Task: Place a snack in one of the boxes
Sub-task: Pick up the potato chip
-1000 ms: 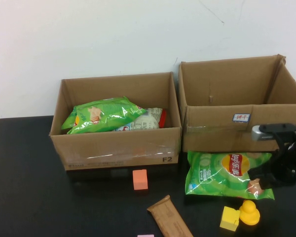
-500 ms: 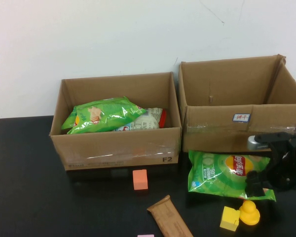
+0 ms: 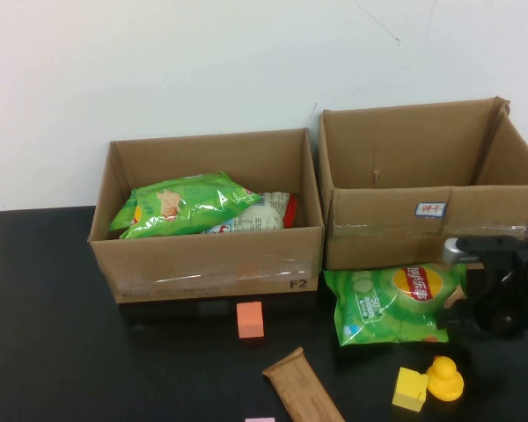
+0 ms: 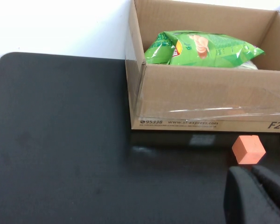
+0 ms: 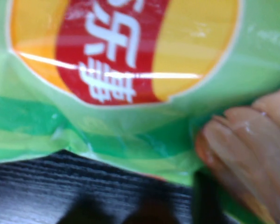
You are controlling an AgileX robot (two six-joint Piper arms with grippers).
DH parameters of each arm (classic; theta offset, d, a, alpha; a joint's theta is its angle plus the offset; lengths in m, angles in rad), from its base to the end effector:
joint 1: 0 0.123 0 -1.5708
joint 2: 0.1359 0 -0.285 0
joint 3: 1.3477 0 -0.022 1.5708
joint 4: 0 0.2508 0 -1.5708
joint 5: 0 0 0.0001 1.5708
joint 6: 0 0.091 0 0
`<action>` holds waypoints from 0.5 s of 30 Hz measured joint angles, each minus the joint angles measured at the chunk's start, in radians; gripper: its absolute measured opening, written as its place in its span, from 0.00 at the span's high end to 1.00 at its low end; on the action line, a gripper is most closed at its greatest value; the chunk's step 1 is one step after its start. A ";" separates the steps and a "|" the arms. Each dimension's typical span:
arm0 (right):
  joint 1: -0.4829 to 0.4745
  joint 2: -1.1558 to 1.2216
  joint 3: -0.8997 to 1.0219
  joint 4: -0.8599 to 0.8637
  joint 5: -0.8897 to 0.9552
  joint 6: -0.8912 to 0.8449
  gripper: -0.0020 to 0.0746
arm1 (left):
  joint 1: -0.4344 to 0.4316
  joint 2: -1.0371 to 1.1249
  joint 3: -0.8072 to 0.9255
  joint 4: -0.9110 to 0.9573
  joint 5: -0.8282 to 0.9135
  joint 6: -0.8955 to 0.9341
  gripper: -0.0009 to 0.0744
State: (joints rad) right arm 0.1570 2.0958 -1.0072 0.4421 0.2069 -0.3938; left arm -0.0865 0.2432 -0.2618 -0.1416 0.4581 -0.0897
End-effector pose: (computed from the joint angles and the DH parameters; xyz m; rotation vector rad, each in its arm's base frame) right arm 0.3567 0.0646 0.0645 -0.1851 2.7589 0.1737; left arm 0.0669 -0.0115 0.2457 -0.0834 1.9255 -0.2635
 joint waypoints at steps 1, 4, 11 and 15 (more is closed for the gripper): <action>0.000 0.000 0.000 0.007 0.000 0.000 0.61 | 0.000 0.000 0.000 0.000 0.000 0.000 0.99; 0.002 0.000 0.000 0.020 0.000 0.000 0.79 | 0.000 0.000 0.000 0.000 0.000 0.000 0.99; 0.002 0.000 0.000 0.030 0.059 0.000 0.96 | 0.000 0.000 0.000 0.000 0.000 0.000 0.99; 0.002 0.000 0.000 0.008 0.118 0.000 0.96 | 0.000 0.000 0.000 0.000 0.000 0.000 0.99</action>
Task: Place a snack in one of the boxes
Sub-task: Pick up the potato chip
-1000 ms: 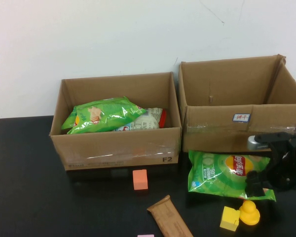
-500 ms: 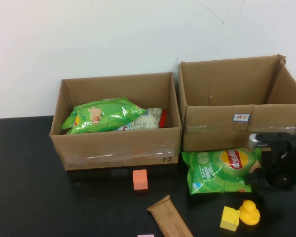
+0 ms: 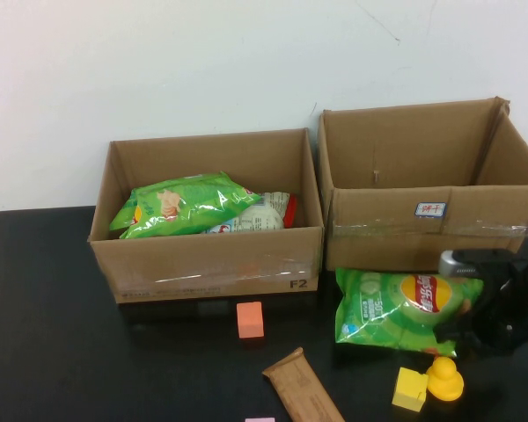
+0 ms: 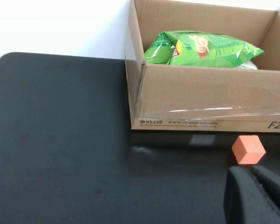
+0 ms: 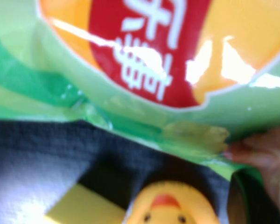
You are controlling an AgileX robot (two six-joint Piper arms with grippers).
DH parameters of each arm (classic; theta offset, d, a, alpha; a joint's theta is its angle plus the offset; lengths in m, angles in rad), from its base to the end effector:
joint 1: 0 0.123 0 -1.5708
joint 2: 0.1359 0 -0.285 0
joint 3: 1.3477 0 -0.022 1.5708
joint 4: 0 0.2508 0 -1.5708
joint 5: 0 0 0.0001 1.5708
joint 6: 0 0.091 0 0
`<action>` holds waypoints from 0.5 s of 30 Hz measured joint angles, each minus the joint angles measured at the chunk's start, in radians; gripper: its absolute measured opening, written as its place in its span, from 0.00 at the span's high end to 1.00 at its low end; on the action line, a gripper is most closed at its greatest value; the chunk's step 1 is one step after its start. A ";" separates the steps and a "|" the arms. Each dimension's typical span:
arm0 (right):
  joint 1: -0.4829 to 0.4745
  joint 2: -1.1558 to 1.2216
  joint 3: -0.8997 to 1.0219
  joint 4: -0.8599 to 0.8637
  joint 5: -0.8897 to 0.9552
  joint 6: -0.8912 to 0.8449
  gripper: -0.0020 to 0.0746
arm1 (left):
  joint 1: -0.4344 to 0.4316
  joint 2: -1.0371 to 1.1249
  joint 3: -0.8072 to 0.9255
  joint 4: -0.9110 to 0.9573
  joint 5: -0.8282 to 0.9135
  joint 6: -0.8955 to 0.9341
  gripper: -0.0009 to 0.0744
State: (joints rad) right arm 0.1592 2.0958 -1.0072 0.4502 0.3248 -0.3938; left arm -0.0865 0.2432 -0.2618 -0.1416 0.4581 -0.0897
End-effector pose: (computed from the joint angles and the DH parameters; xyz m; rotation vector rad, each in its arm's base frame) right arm 0.3466 0.0685 0.0619 -0.2049 2.8649 0.2381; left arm 0.0669 -0.0115 0.2457 -0.0834 1.9255 -0.2635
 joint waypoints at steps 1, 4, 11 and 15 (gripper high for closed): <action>0.000 0.000 0.000 -0.016 0.012 0.000 0.96 | 0.000 0.000 0.000 0.000 0.000 0.000 0.99; 0.000 0.000 0.000 -0.052 0.046 0.000 0.91 | 0.000 0.000 0.000 0.000 0.000 0.000 0.99; 0.000 0.000 -0.045 -0.069 0.152 0.010 0.46 | 0.000 0.000 0.000 0.000 0.000 0.000 0.99; 0.000 0.000 -0.114 -0.070 0.197 0.040 0.22 | 0.000 0.000 0.000 0.000 0.000 0.000 0.99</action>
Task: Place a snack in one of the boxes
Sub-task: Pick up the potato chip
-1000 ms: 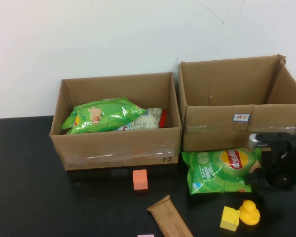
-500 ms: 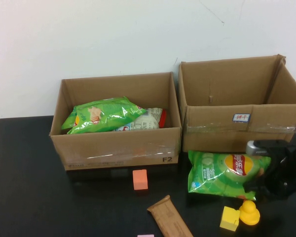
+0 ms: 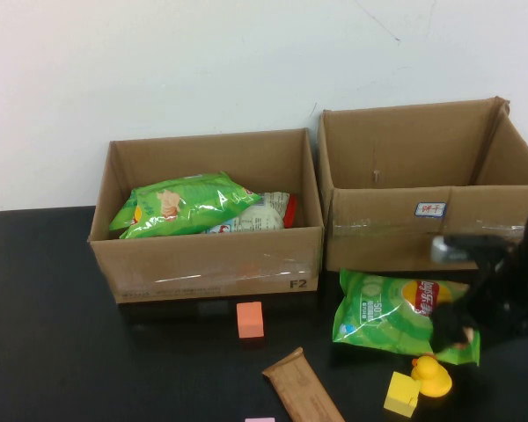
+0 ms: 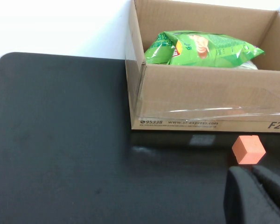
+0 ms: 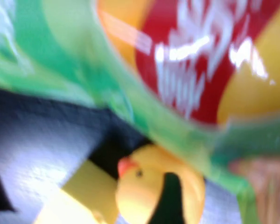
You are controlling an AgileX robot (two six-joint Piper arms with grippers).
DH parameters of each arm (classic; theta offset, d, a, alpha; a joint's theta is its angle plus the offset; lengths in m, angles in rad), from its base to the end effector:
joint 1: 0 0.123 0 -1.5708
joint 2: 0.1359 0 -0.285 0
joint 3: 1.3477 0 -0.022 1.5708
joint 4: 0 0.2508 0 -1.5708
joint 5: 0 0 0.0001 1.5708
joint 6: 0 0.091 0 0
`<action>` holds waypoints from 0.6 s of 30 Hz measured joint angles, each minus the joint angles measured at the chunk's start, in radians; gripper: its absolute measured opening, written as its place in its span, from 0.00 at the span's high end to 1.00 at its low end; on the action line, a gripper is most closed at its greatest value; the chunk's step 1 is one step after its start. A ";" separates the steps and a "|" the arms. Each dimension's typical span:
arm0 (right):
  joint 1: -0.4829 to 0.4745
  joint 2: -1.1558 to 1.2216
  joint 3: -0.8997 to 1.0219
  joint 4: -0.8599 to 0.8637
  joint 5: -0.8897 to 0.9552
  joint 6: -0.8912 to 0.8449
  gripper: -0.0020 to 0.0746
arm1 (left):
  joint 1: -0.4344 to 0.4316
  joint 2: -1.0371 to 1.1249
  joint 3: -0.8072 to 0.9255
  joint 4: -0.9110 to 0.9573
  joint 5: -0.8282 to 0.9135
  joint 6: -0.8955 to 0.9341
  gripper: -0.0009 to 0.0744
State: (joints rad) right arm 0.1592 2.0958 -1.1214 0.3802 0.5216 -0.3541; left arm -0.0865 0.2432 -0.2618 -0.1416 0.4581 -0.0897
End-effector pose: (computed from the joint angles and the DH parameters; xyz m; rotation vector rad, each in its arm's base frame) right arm 0.3602 0.0749 0.0797 -0.2911 2.9333 0.2940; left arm 0.0669 -0.0115 0.2457 -0.0834 1.9255 -0.2635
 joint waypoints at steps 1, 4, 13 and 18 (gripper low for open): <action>0.000 0.000 -0.019 0.000 0.008 0.006 0.20 | 0.000 0.000 0.000 0.000 0.000 0.000 0.99; 0.000 0.000 -0.063 0.021 0.014 0.010 0.16 | 0.000 0.000 0.000 0.000 0.000 0.000 0.99; 0.000 0.041 -0.096 0.091 -0.030 0.014 0.16 | 0.000 0.000 0.000 0.000 0.000 0.000 0.99; 0.000 0.057 -0.096 0.134 -0.052 0.014 0.34 | 0.000 0.000 0.000 0.000 0.000 0.000 0.99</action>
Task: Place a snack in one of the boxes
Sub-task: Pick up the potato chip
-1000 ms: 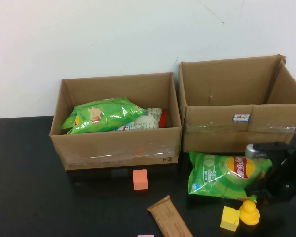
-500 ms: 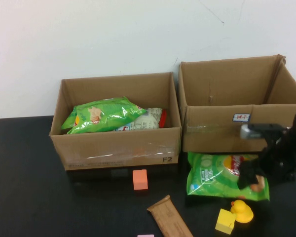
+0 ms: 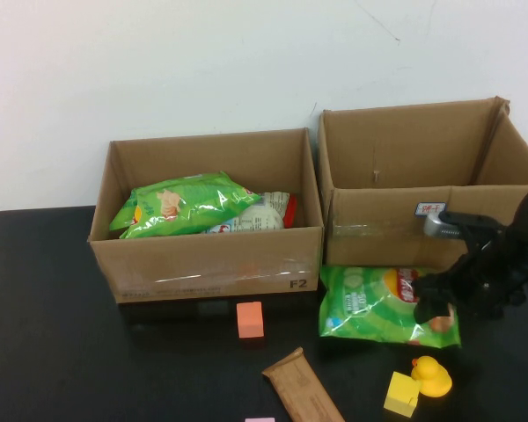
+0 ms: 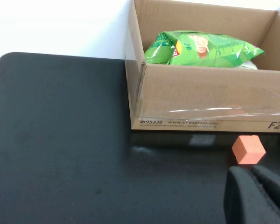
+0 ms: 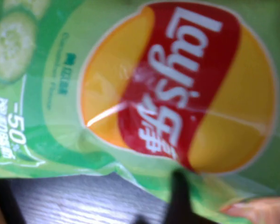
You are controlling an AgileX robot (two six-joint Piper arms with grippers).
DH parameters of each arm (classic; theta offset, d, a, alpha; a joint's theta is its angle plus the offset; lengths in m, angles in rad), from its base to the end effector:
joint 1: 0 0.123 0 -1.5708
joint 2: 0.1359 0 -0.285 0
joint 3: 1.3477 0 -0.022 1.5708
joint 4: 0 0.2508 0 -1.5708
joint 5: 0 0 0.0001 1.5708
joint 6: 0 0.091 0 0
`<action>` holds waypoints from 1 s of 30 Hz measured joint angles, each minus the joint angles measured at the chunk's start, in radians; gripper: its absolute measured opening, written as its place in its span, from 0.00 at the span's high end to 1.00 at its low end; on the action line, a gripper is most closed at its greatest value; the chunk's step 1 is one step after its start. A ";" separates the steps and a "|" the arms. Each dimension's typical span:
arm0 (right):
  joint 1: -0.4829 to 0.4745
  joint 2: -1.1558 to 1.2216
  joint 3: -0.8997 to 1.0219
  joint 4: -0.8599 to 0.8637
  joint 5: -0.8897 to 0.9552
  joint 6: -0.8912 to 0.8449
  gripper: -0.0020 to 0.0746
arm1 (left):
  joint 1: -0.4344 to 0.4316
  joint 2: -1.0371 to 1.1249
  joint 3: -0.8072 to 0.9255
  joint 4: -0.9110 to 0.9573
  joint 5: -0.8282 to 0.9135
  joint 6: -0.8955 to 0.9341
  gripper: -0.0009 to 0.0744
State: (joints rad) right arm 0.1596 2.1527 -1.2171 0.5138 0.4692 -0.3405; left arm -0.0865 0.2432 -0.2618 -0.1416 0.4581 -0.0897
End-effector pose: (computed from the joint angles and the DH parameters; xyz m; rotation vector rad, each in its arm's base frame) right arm 0.3882 0.0830 0.0795 -0.0975 2.8449 0.3796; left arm 0.0669 -0.0115 0.2457 -0.0834 1.9255 -0.2635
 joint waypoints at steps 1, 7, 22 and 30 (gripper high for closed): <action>0.000 0.002 0.000 0.006 -0.001 0.000 0.42 | 0.000 0.000 0.000 0.000 0.000 0.000 0.99; 0.000 0.002 0.000 0.025 0.011 0.000 0.88 | 0.000 0.000 0.000 0.000 0.000 0.000 0.99; 0.002 -0.160 0.000 0.013 0.140 -0.049 0.96 | 0.000 0.000 0.000 0.000 0.000 0.000 0.99; 0.002 -0.336 0.000 0.266 0.236 -0.245 0.96 | 0.000 0.000 0.000 0.000 0.000 0.000 0.99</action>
State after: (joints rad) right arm 0.1613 1.8167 -1.2171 0.7802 0.7049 -0.5851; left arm -0.0865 0.2432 -0.2618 -0.1416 0.4581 -0.0897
